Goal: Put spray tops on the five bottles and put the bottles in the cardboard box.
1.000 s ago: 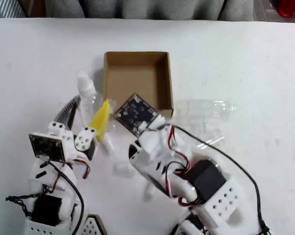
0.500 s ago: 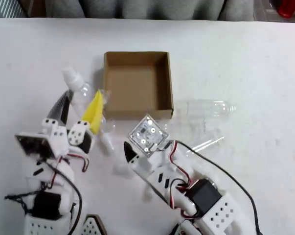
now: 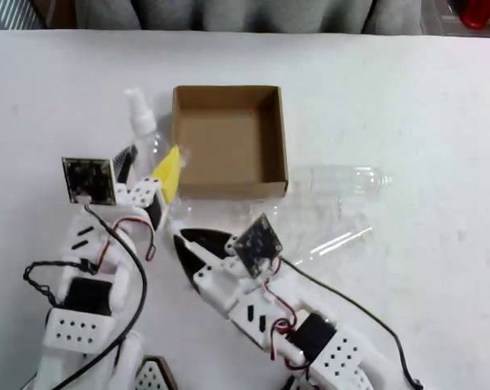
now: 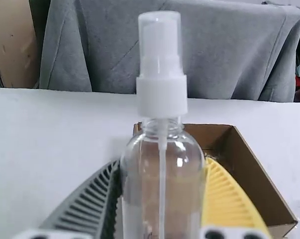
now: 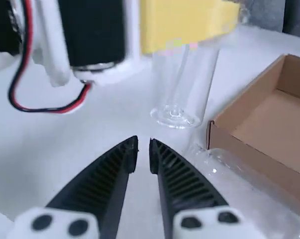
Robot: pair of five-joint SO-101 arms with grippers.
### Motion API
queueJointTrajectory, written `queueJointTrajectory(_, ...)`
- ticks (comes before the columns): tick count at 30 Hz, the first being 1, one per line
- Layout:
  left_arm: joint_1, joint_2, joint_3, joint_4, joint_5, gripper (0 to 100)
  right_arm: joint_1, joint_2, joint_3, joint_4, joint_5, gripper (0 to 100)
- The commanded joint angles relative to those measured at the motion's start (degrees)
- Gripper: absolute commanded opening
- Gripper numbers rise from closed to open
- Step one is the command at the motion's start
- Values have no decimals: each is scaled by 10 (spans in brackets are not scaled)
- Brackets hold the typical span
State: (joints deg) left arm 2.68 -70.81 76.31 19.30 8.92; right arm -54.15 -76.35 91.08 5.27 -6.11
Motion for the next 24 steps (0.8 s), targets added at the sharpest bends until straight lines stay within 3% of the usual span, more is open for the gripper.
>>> queueJointTrajectory(1, 3, 2, -45, -20, 6, 31, -8, -5, 19, -97, -5, 15)
queueJointTrajectory(10, 48, 2, -45, -20, 6, 31, -16, -3, 60, -205, -10, 15)
queueJointTrajectory(17, 48, 5, -44, -57, 7, 31, -17, 2, 58, -208, -10, 15)
queueJointTrajectory(21, 48, 5, -46, -80, 7, 31, -23, 76, 33, -235, -10, 15)
queueJointTrajectory(24, 48, 5, -46, -98, 7, 31, -24, 162, 18, -320, -10, 15)
